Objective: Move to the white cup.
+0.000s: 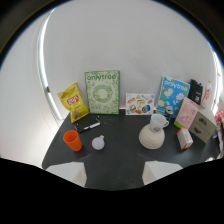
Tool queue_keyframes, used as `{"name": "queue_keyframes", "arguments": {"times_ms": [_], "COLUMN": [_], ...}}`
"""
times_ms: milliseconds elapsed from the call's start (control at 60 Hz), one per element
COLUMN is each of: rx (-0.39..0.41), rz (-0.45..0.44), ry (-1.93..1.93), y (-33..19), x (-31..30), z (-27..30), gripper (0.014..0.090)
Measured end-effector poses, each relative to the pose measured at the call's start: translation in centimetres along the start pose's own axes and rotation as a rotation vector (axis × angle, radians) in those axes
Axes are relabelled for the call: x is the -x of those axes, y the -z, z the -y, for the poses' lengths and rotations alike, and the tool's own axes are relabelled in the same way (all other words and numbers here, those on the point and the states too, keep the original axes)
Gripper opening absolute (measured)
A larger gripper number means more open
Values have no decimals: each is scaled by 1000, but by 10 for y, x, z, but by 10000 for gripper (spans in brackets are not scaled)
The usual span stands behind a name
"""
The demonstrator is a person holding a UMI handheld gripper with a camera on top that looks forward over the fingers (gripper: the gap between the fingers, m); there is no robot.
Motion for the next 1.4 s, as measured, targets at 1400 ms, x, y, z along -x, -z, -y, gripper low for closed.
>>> {"name": "queue_keyframes", "arguments": {"times_ms": [1400], "rx": [-55], "rz": [-50], "ry": [54], "y": [-172], "x": [-205], "z": [16], "gripper": [845]}}
